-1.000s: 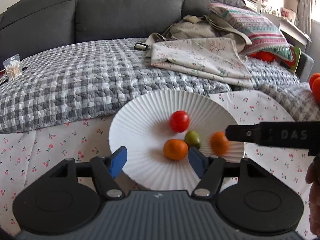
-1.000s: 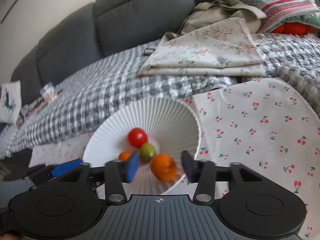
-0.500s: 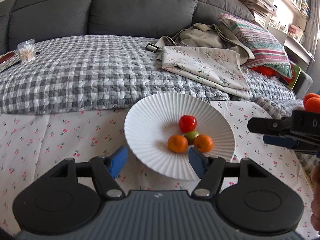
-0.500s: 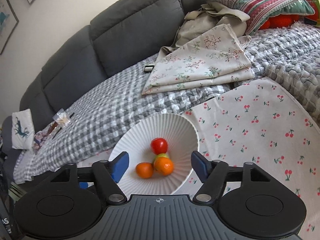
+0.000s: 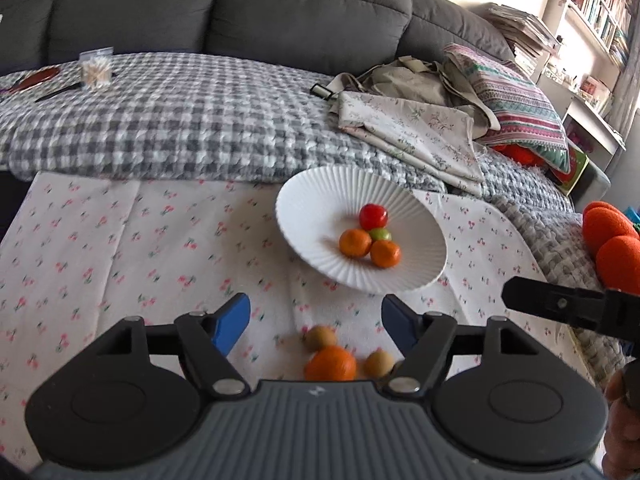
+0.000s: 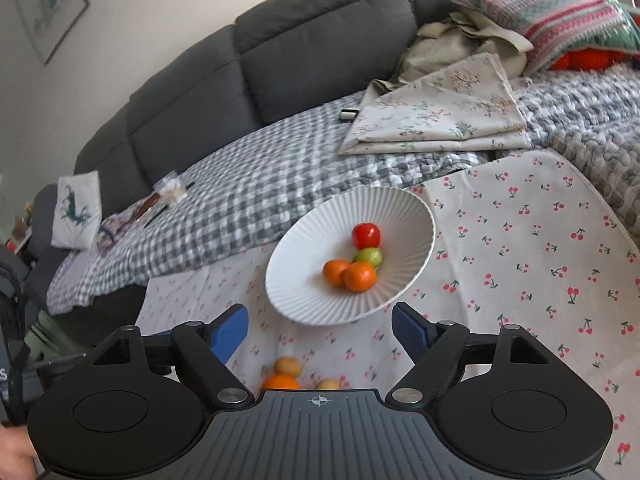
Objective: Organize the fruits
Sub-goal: 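Move both tools back to the fruits and grasp the yellow tomato with the left tool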
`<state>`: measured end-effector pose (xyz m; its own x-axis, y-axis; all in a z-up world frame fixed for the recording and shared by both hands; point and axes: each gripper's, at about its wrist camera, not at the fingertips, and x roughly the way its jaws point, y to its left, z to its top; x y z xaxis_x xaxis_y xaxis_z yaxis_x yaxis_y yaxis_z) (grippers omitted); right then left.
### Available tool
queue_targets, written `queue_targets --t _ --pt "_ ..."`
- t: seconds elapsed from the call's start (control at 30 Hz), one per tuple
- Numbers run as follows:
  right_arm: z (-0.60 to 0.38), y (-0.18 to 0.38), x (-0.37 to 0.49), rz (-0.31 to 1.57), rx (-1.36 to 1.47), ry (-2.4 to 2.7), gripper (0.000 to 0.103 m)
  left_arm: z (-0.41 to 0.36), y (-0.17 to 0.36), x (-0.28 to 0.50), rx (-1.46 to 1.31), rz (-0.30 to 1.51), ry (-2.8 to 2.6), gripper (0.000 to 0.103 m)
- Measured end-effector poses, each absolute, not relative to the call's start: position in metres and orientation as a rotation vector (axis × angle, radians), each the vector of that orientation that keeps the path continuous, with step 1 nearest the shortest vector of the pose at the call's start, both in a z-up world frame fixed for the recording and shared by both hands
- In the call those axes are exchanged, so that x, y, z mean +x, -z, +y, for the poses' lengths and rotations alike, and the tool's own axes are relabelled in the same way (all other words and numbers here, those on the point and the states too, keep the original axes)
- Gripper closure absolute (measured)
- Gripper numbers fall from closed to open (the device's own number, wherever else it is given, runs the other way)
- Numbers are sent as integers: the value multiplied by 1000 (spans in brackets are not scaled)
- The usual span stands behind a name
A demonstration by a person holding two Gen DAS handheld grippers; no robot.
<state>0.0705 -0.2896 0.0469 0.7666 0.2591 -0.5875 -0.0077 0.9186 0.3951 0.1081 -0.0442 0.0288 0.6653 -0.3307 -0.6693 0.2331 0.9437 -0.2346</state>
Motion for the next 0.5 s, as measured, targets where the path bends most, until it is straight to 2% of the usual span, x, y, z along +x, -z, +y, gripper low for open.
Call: queue_targets --t 0.2,0.5 --pt "-283 -37 52 725 375 -159 21 -25 -23 87 -158 796 301 25" --pt "-269 -17 49 805 335 -163 21 -35 6 74 -48 879 327 27"
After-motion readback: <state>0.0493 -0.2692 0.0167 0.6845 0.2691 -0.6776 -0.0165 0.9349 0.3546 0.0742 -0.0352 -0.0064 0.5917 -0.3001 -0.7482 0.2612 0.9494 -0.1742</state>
